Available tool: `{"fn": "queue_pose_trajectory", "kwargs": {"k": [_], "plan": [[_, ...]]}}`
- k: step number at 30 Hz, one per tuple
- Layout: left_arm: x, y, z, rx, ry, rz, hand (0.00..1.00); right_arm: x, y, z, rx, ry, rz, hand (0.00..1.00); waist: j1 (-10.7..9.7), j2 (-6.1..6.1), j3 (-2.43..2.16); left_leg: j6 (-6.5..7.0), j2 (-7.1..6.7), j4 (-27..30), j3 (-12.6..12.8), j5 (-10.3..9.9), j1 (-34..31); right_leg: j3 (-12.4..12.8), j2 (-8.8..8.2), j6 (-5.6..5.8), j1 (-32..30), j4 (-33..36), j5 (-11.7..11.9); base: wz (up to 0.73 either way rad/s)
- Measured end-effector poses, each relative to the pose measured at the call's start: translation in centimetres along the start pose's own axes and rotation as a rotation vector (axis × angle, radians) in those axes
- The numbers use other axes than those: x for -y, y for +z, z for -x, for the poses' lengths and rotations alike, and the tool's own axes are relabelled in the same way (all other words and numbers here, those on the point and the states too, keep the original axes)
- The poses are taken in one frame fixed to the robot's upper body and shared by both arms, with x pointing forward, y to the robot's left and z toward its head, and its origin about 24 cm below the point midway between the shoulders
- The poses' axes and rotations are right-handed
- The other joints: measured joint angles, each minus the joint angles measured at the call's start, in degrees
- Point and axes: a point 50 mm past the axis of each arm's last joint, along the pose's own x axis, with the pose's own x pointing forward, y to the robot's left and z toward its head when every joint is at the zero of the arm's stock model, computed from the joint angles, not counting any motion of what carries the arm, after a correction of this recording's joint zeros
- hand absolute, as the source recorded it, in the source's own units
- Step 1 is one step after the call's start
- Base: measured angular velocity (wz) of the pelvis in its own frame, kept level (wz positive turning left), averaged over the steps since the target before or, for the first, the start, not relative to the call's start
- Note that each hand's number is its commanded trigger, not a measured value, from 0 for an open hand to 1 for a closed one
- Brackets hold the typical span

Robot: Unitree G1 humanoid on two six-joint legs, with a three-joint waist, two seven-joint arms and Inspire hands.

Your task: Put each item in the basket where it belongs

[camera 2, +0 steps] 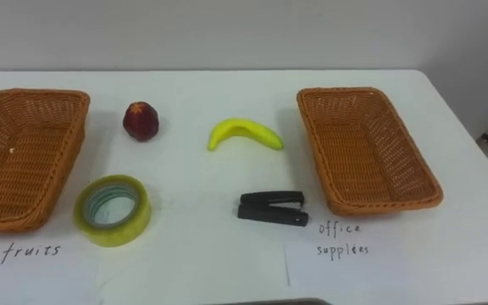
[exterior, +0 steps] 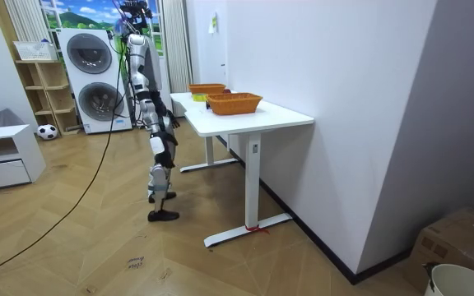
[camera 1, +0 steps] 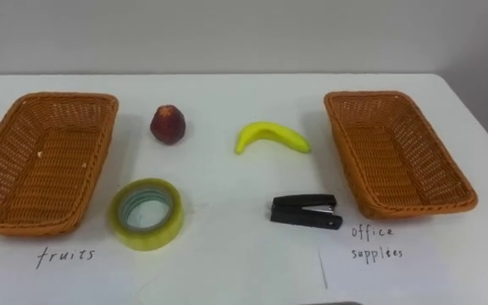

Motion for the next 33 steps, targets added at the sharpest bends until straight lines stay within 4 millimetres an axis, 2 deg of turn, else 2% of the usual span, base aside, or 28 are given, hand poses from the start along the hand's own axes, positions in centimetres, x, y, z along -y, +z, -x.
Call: {"fn": "queue_pose_trajectory", "kwargs": {"k": [4,6,7,8,13,15,20,25,28,33], "plan": [[-0.1,-0.2,0.0,-0.002,0.007,0.012,0.00,-0.1,2.2,0.2,0.091,-0.025,-0.134,0.00,-0.58,-0.34,0.08,0.00,0.28,0.00,0.56,-0.01,0.04,0.54,0.01,0.00,-0.38,0.05,0.00,-0.10],[-0.2,-0.5,0.1,-0.012,0.017,0.020,0.00,-0.1,3.2,0.4,0.132,-0.036,-0.210,0.00,-1.08,-0.42,-0.17,-0.01,0.27,-0.06,0.72,0.00,-0.14,0.71,0.02,0.00,-0.74,0.17,0.00,-0.07],[-0.3,-0.9,0.2,-0.018,0.020,0.020,0.00,-0.1,3.9,0.5,0.153,-0.040,-0.275,0.00,-1.46,-0.67,-0.44,-0.03,0.23,-0.18,1.20,0.01,-0.08,0.93,0.06,0.00,-0.81,0.17,0.00,-0.06],[-0.4,-1.1,0.3,-0.020,0.023,0.020,0.00,0.0,4.4,0.6,0.173,-0.049,-0.330,0.00,-1.74,-0.67,-0.49,-0.02,0.19,-0.19,1.24,0.02,-0.06,0.94,0.07,0.00,-0.81,0.17,0.00,-0.05],[-0.8,-1.2,0.5,-0.001,0.038,0.028,0.00,0.5,7.3,1.4,0.262,-0.087,-0.570,0.00,-1.80,-0.93,-0.47,-0.02,0.24,-0.39,1.72,0.02,-0.10,0.90,0.06,-0.01,-1.20,0.19,0.00,-0.05],[-0.9,-1.5,0.5,-0.008,0.043,0.032,0.00,0.4,9.2,2.2,0.323,-0.090,-0.670,0.00,-2.89,-0.92,-0.48,-0.02,0.27,-0.46,1.69,0.01,-0.14,0.90,0.05,0.00,-1.21,0.17,0.00,0.00],[-1.0,-1.5,0.6,-0.003,0.046,0.037,0.00,0.4,11.8,3.5,0.398,-0.110,-0.819,0.00,-3.11,-0.77,-0.49,-0.03,0.26,-0.88,1.92,0.02,-0.17,0.98,0.12,0.00,-1.60,0.28,0.00,-0.02],[-1.0,-1.3,0.6,0.005,0.047,0.038,0.00,-0.1,14.4,4.9,0.476,-0.130,-0.847,0.00,-3.65,-0.80,-0.49,0.00,0.20,-1.03,1.92,0.04,-0.15,0.84,0.08,0.00,-1.60,0.25,0.00,0.00],[-1.0,-0.9,0.6,0.026,0.050,0.042,0.00,-0.7,16.6,7.1,0.563,-0.094,-0.875,0.00,-3.71,-0.73,-0.37,0.00,0.22,-1.41,1.88,0.04,-0.33,0.62,0.10,0.00,-2.02,0.25,0.00,0.00],[-1.0,-0.8,0.6,0.031,0.046,0.027,0.00,-1.1,19.9,10.1,0.816,-0.200,-0.719,0.00,-4.15,-0.58,-0.37,-0.01,0.21,-1.38,1.77,0.04,-1.04,0.60,0.13,0.01,-2.59,0.30,-0.01,0.02]]}}
